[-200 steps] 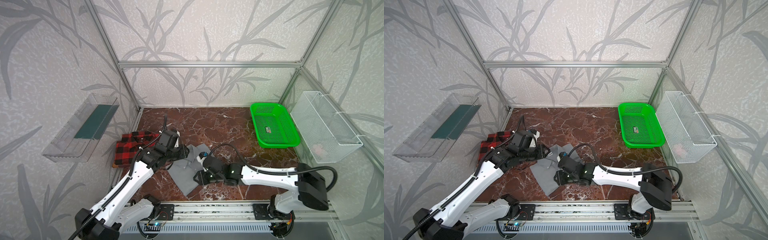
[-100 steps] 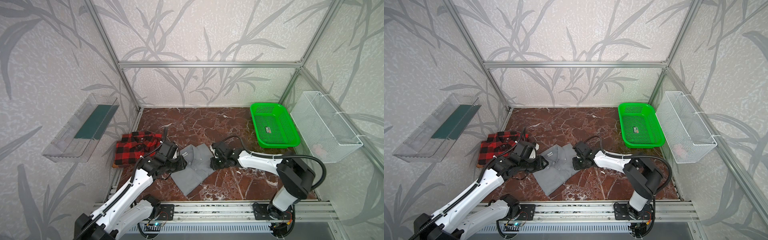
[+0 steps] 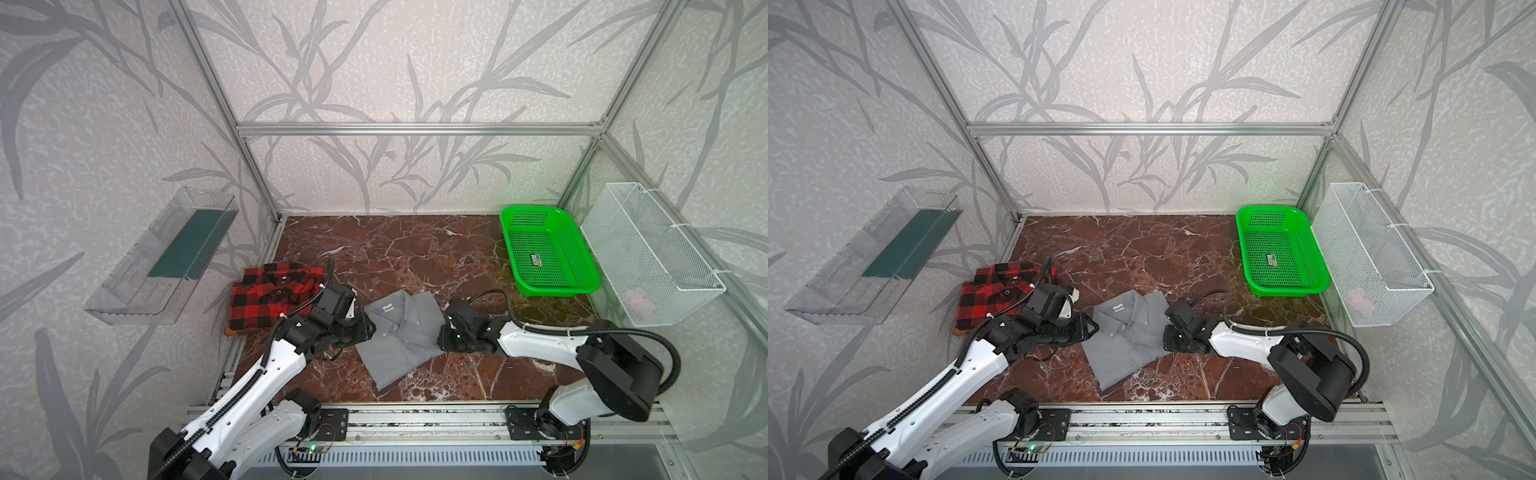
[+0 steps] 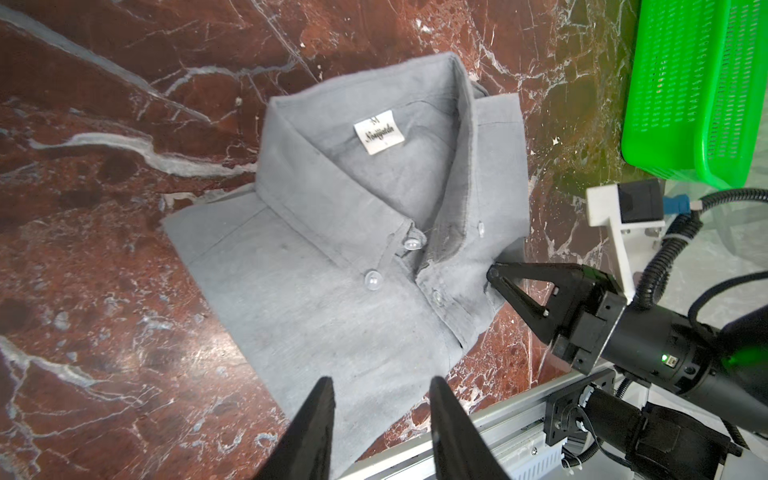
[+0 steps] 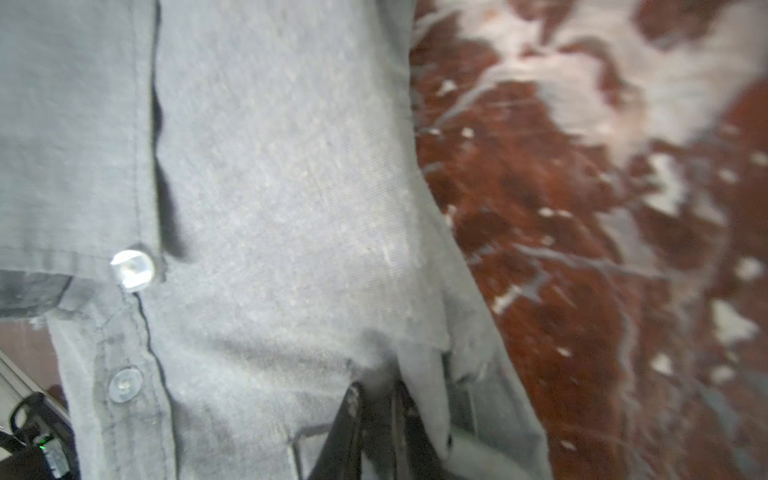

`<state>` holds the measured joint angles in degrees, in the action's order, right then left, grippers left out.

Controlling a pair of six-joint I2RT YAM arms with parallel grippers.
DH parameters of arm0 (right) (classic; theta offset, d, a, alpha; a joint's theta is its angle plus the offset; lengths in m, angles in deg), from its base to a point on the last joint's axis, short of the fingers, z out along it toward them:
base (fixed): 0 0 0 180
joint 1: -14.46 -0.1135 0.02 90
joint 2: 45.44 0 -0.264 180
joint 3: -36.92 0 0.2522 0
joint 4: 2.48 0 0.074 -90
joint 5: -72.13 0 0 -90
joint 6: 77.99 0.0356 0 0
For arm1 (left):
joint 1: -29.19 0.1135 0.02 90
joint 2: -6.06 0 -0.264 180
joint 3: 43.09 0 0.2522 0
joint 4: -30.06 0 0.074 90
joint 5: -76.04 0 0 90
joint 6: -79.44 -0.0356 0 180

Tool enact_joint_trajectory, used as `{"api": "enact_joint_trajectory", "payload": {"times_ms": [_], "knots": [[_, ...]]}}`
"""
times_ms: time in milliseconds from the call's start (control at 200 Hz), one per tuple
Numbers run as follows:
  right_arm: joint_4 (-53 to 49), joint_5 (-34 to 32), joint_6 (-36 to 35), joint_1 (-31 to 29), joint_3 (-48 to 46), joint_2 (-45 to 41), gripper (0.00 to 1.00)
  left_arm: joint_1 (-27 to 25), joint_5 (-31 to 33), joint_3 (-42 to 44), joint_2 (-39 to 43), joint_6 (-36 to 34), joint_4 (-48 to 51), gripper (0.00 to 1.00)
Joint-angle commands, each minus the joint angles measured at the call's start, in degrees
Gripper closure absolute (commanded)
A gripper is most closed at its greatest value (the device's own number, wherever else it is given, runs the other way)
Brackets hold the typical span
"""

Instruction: Fold and stack the long sleeve shirts

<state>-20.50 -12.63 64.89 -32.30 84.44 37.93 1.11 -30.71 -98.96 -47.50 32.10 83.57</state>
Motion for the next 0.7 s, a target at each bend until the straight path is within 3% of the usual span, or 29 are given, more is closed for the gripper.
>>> {"api": "enact_joint_trajectory", "payload": {"times_ms": [0, 75, 190, 355, 420, 515, 695], "knots": [[-3.6, -3.1, 10.1, -0.9, -9.3, -6.3, 0.83, -0.5, -2.0, 0.1, -1.5, 0.0, -2.5, 0.6], [-4.2, -5.7, 14.3, -6.0, -11.6, -12.1, 0.81, -0.9, -2.9, 0.2, -2.6, -0.4, -4.0, 0.6], [-9.2, -8.3, 15.3, -13.9, -6.4, -16.2, 0.59, -1.4, -4.7, 0.6, -4.1, -2.0, -6.6, 0.6], [-21.2, -16.5, 10.2, -14.7, 0.7, -27.2, 0.36, -1.4, -5.6, 1.3, -5.9, -6.0, -5.8, 0.57], [-24.3, -17.6, 7.1, -11.4, 0.6, -31.3, 0.31, -1.5, -6.1, 2.2, -5.6, -5.2, -6.6, 0.56], [-26.0, -11.1, 1.5, -2.6, -0.6, -33.7, 0.3, -1.4, -5.1, 4.2, -5.0, -3.9, -7.4, 0.54], [-24.3, -0.2, -9.2, 5.8, -1.5, -29.2, 0.27, -1.7, -4.8, 7.4, -5.8, -1.5, -8.8, 0.43]]}}
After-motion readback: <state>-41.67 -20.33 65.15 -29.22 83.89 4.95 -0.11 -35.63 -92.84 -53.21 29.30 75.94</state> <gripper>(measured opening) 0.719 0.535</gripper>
